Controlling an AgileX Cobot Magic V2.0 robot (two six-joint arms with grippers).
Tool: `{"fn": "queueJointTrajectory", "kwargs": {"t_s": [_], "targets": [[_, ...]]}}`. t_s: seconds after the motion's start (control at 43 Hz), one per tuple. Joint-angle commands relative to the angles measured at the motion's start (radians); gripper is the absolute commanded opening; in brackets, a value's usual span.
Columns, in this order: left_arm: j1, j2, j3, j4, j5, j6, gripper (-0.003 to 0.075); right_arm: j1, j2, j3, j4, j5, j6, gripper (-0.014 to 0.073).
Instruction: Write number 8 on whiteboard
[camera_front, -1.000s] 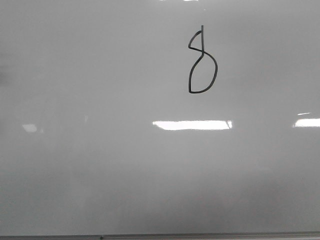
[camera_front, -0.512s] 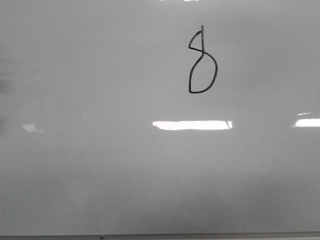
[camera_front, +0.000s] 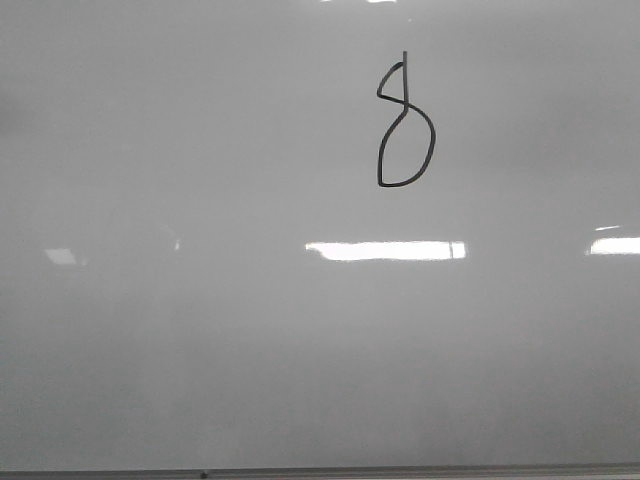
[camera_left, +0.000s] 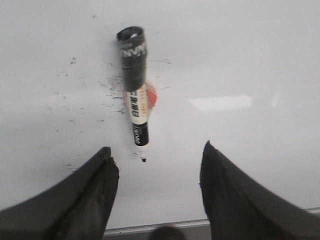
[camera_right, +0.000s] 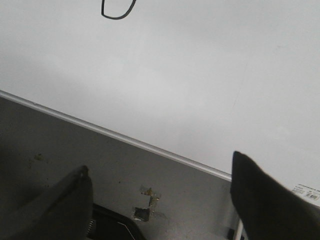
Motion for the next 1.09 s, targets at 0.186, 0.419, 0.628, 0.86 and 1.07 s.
{"fn": "queueJointTrajectory", "kwargs": {"t_s": [0.186, 0.419, 0.628, 0.86, 1.07], "targets": [[-0.214, -0.335, 0.028, -0.030, 0.035, 0.002, 0.0375, -0.006, -0.133, 0.056, -0.016, -0.058, 0.022, 0.0589], [-0.270, -0.502, 0.125, -0.055, 0.038, 0.002, 0.0364, -0.006, -0.202, 0.089, -0.042, -0.055, 0.017, 0.0589], [-0.270, -0.515, 0.151, -0.048, 0.036, 0.002, 0.0364, -0.006, -0.201, 0.089, -0.052, -0.055, 0.010, 0.0589], [-0.270, -0.514, 0.151, -0.062, 0.034, -0.005, 0.0353, -0.006, -0.201, 0.089, -0.053, -0.054, 0.010, 0.0392], [-0.270, -0.514, 0.151, -0.078, 0.034, -0.007, 0.0200, -0.006, -0.201, 0.089, -0.053, -0.052, 0.010, 0.0032]]}}
